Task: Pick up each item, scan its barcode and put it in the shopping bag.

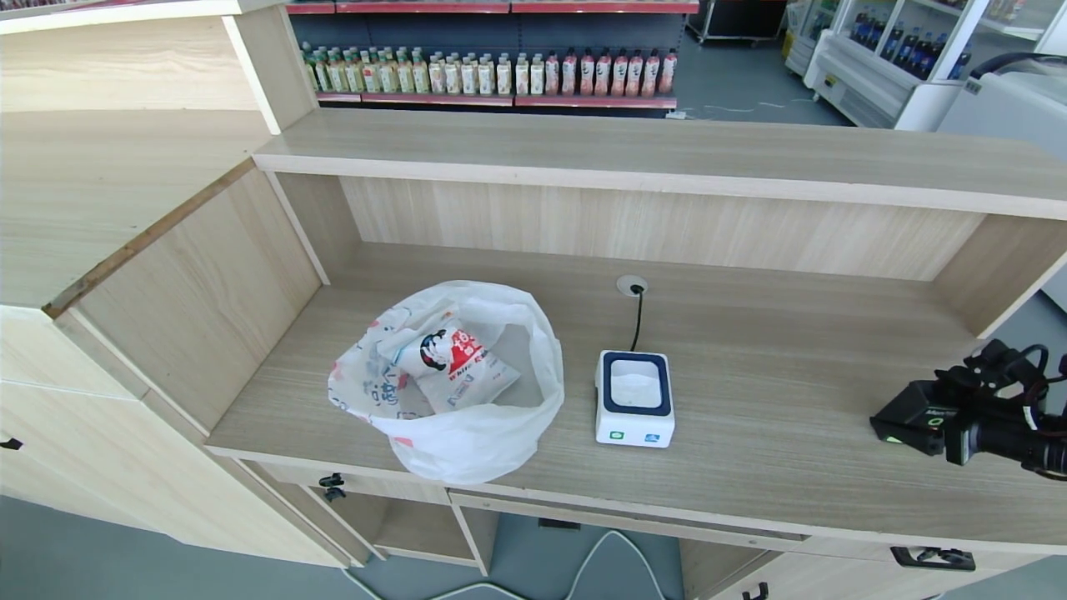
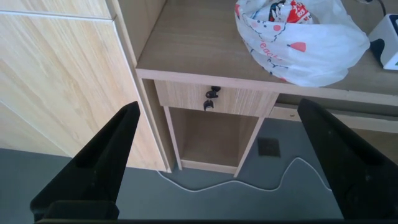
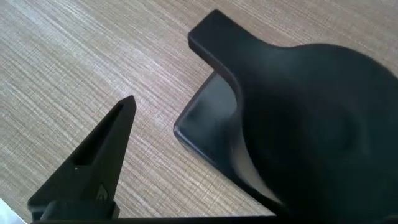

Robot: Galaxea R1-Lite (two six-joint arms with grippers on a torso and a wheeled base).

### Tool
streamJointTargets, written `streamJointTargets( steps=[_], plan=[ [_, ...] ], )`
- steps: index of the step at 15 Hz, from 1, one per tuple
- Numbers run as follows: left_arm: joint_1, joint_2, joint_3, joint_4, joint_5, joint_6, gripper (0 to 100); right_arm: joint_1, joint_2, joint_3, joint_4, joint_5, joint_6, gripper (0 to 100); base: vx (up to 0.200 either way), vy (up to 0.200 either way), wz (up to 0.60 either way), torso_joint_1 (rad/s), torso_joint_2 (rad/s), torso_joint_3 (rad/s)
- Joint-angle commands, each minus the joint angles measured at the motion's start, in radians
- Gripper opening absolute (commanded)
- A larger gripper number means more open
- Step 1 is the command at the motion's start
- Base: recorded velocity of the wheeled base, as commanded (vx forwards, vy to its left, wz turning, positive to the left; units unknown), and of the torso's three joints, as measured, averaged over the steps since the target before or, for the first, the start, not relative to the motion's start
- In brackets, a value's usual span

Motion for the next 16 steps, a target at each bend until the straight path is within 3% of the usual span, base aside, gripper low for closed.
streamJointTargets(
  steps=[1, 2, 11, 16],
  plan=[
    [0.000, 0.000, 0.000, 0.000, 0.000, 0.000, 100, 0.009, -0.001, 0.004, 0.000, 0.001, 0.000, 100, 0.000, 0.000, 0.00, 0.000, 0.00, 0.000],
    [0.000, 0.000, 0.000, 0.000, 0.000, 0.000, 100, 0.016, -0.001, 0.004, 0.000, 0.003, 0.000, 0, 0.000, 0.000, 0.00, 0.000, 0.00, 0.000],
    [0.000, 0.000, 0.000, 0.000, 0.000, 0.000, 100, 0.032, -0.040, 0.044, -0.014, 0.001, -0.025, 0, 0.000, 0.000, 0.00, 0.000, 0.00, 0.000],
    [0.000, 0.000, 0.000, 0.000, 0.000, 0.000, 100, 0.079, -0.314, 0.093, -0.207, 0.006, -0.082, 0, 0.000, 0.000, 0.00, 0.000, 0.00, 0.000]
  ],
)
